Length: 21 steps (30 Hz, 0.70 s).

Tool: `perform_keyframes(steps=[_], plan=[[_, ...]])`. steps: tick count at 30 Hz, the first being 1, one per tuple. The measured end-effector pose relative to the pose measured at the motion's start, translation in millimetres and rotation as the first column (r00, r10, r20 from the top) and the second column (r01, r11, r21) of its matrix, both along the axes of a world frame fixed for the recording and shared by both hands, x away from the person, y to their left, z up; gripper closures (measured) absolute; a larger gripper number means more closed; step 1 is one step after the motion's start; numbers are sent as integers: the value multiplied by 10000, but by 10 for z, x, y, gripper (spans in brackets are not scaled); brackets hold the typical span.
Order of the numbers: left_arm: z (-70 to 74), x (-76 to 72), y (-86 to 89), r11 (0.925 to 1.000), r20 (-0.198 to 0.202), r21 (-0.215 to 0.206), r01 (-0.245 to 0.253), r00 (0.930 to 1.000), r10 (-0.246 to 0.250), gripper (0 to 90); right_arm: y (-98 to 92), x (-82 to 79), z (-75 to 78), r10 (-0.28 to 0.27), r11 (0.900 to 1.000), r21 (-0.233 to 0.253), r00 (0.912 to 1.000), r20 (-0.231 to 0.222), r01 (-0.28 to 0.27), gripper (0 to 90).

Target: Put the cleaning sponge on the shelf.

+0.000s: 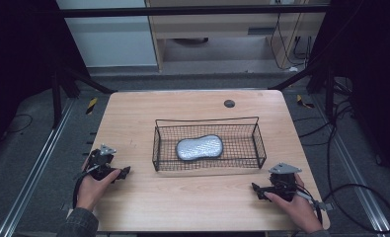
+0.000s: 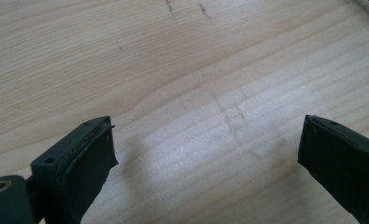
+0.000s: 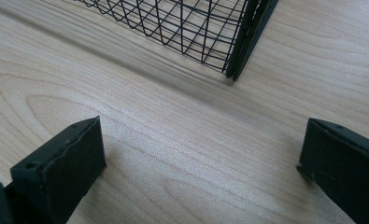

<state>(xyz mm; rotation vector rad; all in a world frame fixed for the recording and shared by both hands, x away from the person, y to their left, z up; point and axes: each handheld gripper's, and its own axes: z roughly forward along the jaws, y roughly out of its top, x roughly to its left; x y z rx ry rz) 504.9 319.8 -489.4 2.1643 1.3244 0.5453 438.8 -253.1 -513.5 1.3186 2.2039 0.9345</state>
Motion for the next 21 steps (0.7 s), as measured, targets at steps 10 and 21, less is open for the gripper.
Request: perform_keyframes(steps=[10, 21], plan=[[-76, 127, 67, 9991, 265, -298, -293, 9992, 301, 35, 0, 0, 0, 2, 10000, 1, 10000, 2, -2, 4], [-134, 189, 97, 9972, 358, -570, -480, 9981, 501, 18, 0, 0, 0, 0, 10000, 2, 10000, 3, 0, 4]])
